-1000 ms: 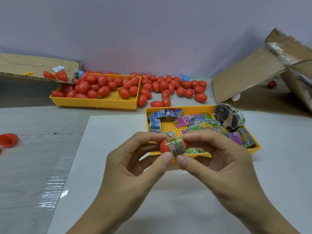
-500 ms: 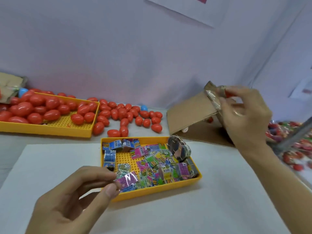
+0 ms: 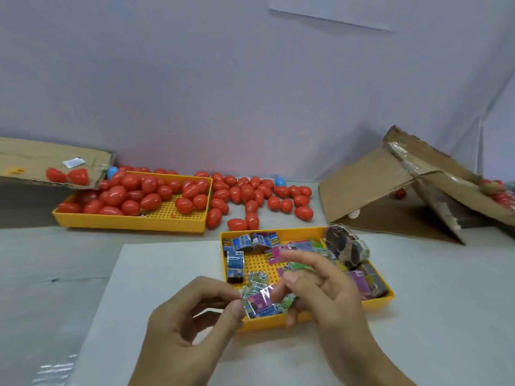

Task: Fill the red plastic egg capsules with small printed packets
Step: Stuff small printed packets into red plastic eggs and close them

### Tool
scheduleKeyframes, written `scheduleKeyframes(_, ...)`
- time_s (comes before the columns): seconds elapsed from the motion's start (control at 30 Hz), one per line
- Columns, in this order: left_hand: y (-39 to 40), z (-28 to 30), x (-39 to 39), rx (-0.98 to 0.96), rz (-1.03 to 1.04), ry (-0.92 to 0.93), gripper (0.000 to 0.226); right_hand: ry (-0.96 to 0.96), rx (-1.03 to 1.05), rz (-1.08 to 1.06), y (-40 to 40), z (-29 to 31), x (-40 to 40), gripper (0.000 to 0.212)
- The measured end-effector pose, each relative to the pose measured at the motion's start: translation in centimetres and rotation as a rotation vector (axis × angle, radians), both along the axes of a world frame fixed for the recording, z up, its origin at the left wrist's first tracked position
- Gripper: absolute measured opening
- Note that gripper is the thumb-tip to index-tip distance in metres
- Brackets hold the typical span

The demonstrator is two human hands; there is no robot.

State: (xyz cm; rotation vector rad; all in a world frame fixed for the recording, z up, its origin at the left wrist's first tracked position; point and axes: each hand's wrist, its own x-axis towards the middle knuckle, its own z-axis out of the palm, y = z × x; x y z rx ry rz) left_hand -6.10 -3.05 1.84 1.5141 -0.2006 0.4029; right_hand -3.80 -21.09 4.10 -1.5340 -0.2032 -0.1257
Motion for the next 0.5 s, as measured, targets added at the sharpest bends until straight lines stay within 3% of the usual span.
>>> scheduleKeyframes(0.13,1.7,0.4,0.9,0.072,0.016,-0.006,0.005,-0.067,0.063,0.099,1.5,-1.6,-1.3,0.026)
scheduleKeyframes(0.27,3.7,2.1,4.3,0.175,0.177,-0.048,0.011,-0.047,0.067,0.089,1.3,-3.2,-1.5,0.021)
scheduleKeyframes(0.37,5.9,3.1,9.9,0.439,0.376,-0.023,0.016,-0.052,0.085,0.105,1.5,-3.4,-1.2,0.018)
scheduleKeyframes(0.5,8.9,3.0,17.3,0.881,0.564,0.159,0.016,-0.034,0.102,0.114,1.5,-3.4,-1.2,0.013)
